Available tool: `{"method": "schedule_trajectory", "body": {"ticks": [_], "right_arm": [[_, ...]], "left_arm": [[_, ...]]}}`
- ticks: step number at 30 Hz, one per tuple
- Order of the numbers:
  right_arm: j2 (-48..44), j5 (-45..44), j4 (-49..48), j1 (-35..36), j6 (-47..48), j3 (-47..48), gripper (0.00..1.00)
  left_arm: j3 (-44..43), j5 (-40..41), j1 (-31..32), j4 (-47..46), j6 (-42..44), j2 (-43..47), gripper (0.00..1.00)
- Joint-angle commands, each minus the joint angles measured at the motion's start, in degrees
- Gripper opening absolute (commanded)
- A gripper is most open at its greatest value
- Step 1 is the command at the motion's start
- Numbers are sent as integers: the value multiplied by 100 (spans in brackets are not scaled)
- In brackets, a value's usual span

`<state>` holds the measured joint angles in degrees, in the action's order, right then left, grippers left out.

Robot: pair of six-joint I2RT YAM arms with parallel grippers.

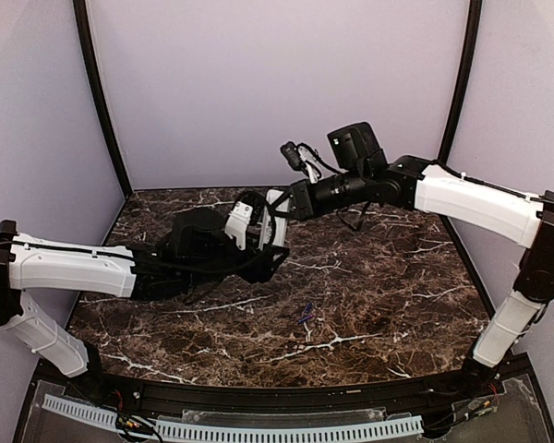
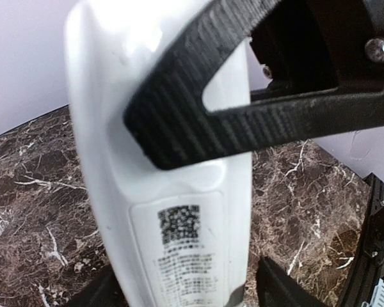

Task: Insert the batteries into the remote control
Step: Pass from the left arm to the right, then remove the battery cover from the remote control.

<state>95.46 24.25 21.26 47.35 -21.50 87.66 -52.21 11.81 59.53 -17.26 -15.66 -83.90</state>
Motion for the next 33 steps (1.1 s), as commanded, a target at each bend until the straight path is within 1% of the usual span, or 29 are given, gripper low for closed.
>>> {"method": "schedule_trajectory", "body": {"ticks": [1, 4, 6, 9, 13, 16, 18, 21, 24, 25, 28, 30, 33], "right_arm": [[-298, 361, -145, -238, -23, -238, 0], [-442, 793, -161, -515, -23, -443, 0], [-576, 1078, -204, -687, -39, -618, 0], [-691, 1509, -236, -876, 13, -844, 0], [-635, 2189, -248, -1032, -4, -1008, 0], [-489, 2628, -237, -1070, -13, -1038, 0], [-391, 2818, -208, -1071, -12, -1036, 0], [-245, 2938, -115, -1076, 33, -1027, 0], [-124, 2940, 50, -1071, 118, -989, 0], [-86, 2937, 100, -1070, 151, -981, 0], [12, 2923, 185, -1070, 191, -979, 0], [40, 2883, 219, -1070, 199, -979, 0], [84, 2821, 247, -1047, 177, -972, 0]], "left_arm": [[187, -86, 37, -131, 394, 658, 82], [344, -78, 26, 94, 718, 954, 93], [504, -1, 29, 189, 947, 1194, 98], [735, -1, 26, 339, 1441, 1500, 99], [872, -209, 27, 452, 2322, 1587, 99], [980, -598, 83, 449, 3260, 1511, 91], [1092, -793, 152, 348, 3773, 1458, 89], [1248, -924, 292, 110, 4238, 1467, 87], [1356, -776, 519, -93, 4830, 1438, 84], [1363, -719, 646, -106, 5118, 1425, 83], [1295, -418, 864, -74, 5600, 1268, 79], [1235, -308, 952, -88, 5822, 1192, 74], [1148, -233, 972, -155, 5993, 1125, 64]]}}
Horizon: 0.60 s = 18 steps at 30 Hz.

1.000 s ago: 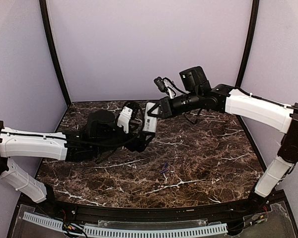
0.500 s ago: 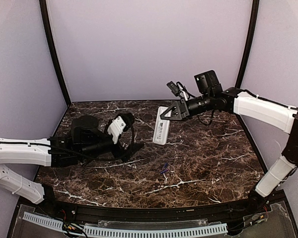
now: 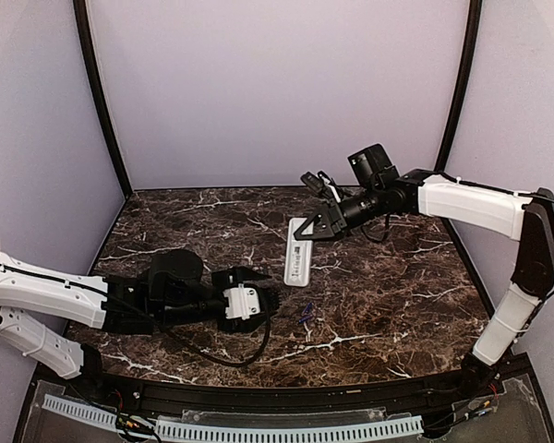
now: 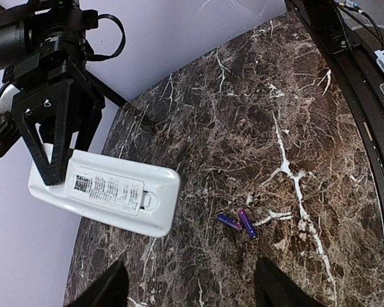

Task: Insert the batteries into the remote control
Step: Remove the battery cover from the remote control.

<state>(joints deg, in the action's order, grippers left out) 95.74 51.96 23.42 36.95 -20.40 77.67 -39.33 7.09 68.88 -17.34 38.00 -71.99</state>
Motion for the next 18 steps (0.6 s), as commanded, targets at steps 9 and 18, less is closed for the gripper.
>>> {"method": "schedule_trajectory", "body": {"ticks": [9, 18], "right_arm": [[216, -229, 248, 166, 67, 135, 0], [312, -380, 366, 282, 35, 289, 0]], "left_arm": [[-549, 418, 38, -129, 839, -413, 47], [-801, 464, 38, -164, 976, -742, 41]]}}
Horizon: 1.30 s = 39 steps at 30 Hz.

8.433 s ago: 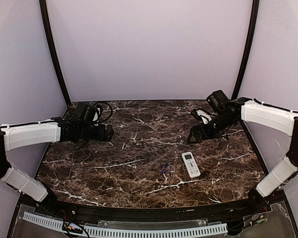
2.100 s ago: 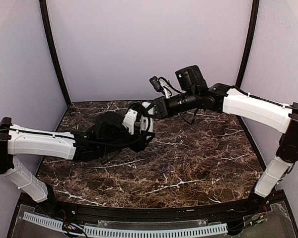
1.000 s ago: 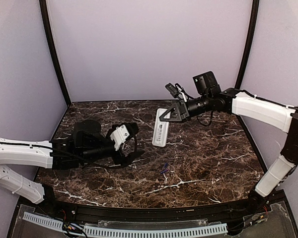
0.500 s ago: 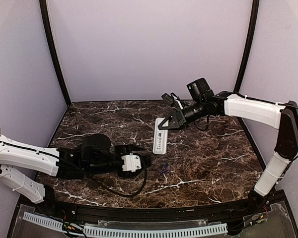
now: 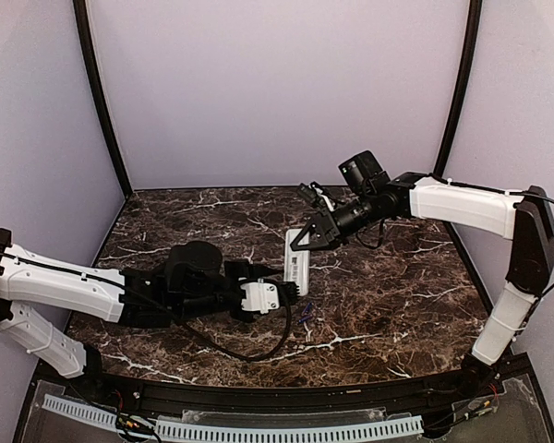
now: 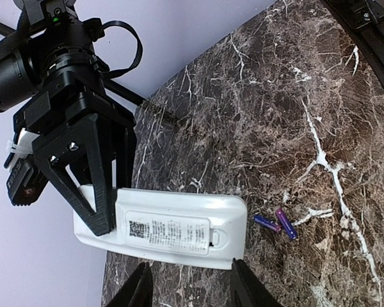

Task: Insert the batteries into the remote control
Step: Remove the battery cover from the remote control.

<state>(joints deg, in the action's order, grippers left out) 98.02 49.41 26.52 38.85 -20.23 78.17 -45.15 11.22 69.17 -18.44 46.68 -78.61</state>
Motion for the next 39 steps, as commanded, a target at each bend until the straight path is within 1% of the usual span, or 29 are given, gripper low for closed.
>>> {"method": "schedule_trajectory", "body": {"ticks": [1, 10, 28, 39], "right_arm": [[88, -124, 58, 95, 19, 250, 0], [127, -85, 66, 126, -17, 303, 0], [141, 57, 115, 218, 43, 383, 0], [118, 122, 116, 236, 71, 401, 0]], "left_arm": [[-230, 49, 9, -68, 117, -114, 40], [-384, 71, 9, -102, 140, -329, 38], [-405, 355, 9, -148, 304, -509, 37], [-364, 298, 9, -123, 279, -519, 38]]}}
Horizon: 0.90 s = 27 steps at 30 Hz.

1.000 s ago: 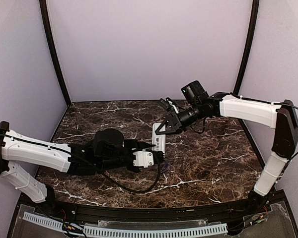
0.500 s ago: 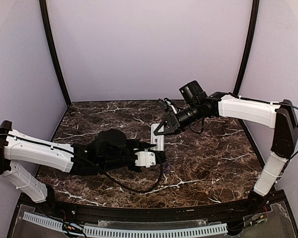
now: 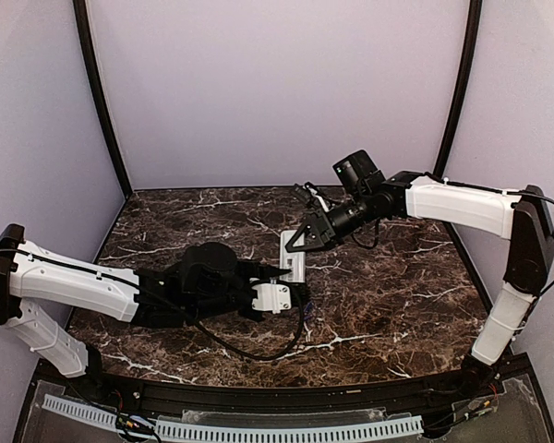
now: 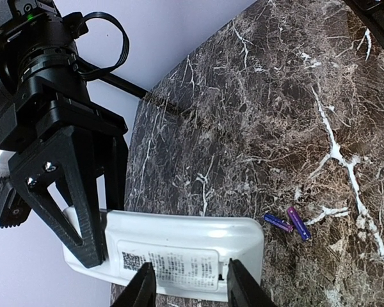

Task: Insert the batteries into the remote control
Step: Remove the battery cover from the remote control.

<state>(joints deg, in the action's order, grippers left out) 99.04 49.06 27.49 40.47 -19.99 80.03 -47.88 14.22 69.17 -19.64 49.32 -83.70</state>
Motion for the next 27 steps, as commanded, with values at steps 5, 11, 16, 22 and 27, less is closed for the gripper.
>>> {"method": "schedule_trajectory", "body": {"ticks": [5, 11, 16, 22, 27], "right_arm": [[-4, 172, 20, 84, 70, 224, 0], [-44, 289, -6, 108, 95, 203, 0], [-22, 495, -58, 125, 105, 171, 0], [16, 689, -129, 137, 26, 147, 0], [41, 746, -156, 136, -22, 149, 0]], "left_arm": [[-85, -45, 11, 16, -13, -16, 38], [-90, 54, -4, -42, -32, -60, 39], [-46, 153, -55, -211, 2, -60, 38], [-50, 472, -59, -434, 204, -117, 38], [59, 647, -61, -751, 372, -70, 37]]}}
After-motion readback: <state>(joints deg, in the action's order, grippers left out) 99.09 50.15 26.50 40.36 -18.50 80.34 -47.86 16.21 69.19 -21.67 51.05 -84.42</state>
